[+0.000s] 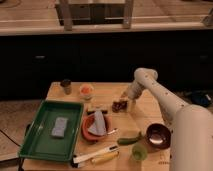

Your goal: Place grapes in table surface

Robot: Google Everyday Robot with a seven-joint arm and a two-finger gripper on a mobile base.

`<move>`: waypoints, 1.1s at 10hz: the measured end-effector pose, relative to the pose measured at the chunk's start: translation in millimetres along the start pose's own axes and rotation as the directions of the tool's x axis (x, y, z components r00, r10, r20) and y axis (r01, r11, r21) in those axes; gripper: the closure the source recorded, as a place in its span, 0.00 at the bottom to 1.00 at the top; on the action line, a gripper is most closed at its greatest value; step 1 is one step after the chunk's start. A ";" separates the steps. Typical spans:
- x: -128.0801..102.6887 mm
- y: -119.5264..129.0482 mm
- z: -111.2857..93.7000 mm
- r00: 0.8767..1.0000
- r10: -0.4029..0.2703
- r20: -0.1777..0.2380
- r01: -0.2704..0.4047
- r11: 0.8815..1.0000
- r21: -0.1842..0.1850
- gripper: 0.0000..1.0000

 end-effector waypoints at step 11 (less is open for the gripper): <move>-5.1 -2.6 -9.8 0.999 -0.030 0.023 0.029 0.999 0.044 0.20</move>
